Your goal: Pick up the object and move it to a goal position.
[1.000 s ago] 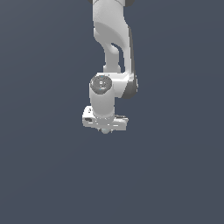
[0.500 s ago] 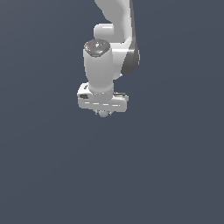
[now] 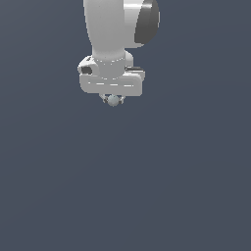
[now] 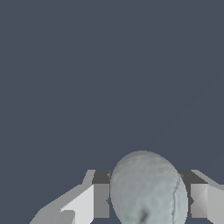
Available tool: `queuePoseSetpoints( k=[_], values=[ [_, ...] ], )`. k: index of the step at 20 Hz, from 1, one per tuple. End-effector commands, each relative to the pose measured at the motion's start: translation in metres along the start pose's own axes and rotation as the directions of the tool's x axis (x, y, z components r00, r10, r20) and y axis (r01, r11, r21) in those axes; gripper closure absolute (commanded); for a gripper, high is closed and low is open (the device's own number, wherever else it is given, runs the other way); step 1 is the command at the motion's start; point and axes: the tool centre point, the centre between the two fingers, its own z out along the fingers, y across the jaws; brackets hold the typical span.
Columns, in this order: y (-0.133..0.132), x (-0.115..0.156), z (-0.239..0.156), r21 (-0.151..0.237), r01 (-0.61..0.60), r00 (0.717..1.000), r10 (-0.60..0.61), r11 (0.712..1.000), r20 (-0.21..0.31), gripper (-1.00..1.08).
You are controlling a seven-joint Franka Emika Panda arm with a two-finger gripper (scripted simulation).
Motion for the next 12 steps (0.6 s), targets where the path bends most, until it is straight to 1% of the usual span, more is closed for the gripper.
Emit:
queuePoseSetpoints(
  k=[1, 7, 12],
  values=[
    [0.003, -0.010, -0.026, 0.000, 0.000, 1.000, 0.000, 1.000, 0.000, 1.08],
    [0.008, -0.028, -0.077, -0.001, 0.000, 1.000, 0.000, 1.000, 0.000, 1.08],
    [0.011, -0.037, -0.107, -0.001, 0.000, 1.000, 0.000, 1.000, 0.000, 1.08]
  ],
)
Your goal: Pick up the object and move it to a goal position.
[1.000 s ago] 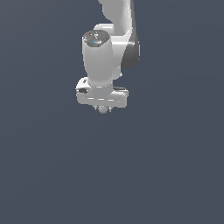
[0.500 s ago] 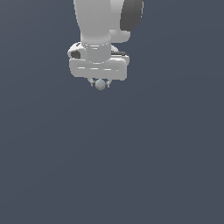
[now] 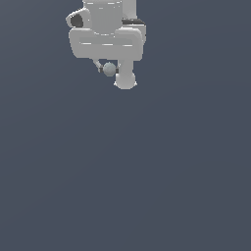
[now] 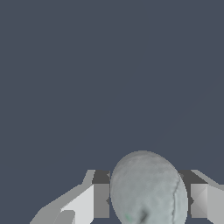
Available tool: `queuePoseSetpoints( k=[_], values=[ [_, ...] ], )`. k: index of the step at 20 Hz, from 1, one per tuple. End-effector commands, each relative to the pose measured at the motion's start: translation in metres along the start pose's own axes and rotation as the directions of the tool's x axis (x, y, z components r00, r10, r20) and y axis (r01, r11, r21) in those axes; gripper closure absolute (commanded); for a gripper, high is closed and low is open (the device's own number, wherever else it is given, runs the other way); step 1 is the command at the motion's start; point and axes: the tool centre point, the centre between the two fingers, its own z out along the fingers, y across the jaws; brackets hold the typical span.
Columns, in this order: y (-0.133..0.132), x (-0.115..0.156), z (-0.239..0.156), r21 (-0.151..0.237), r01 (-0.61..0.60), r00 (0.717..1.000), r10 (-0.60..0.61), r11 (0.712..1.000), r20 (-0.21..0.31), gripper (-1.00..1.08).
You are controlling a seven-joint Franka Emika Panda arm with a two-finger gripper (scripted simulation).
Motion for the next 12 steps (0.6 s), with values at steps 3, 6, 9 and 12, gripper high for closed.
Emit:
queuePoseSetpoints(
  k=[3, 6, 9, 12],
  values=[
    [0.002, -0.006, -0.020, 0.000, 0.000, 1.000, 0.000, 1.000, 0.001, 1.08],
    [0.002, -0.008, -0.027, 0.000, 0.001, 1.000, -0.001, 1.000, 0.001, 1.08],
    [0.003, -0.008, -0.029, 0.000, 0.001, 1.000, -0.001, 1.000, 0.001, 1.08],
    [0.002, -0.007, -0.027, 0.000, 0.001, 1.000, -0.001, 1.000, 0.001, 1.08]
  ],
)
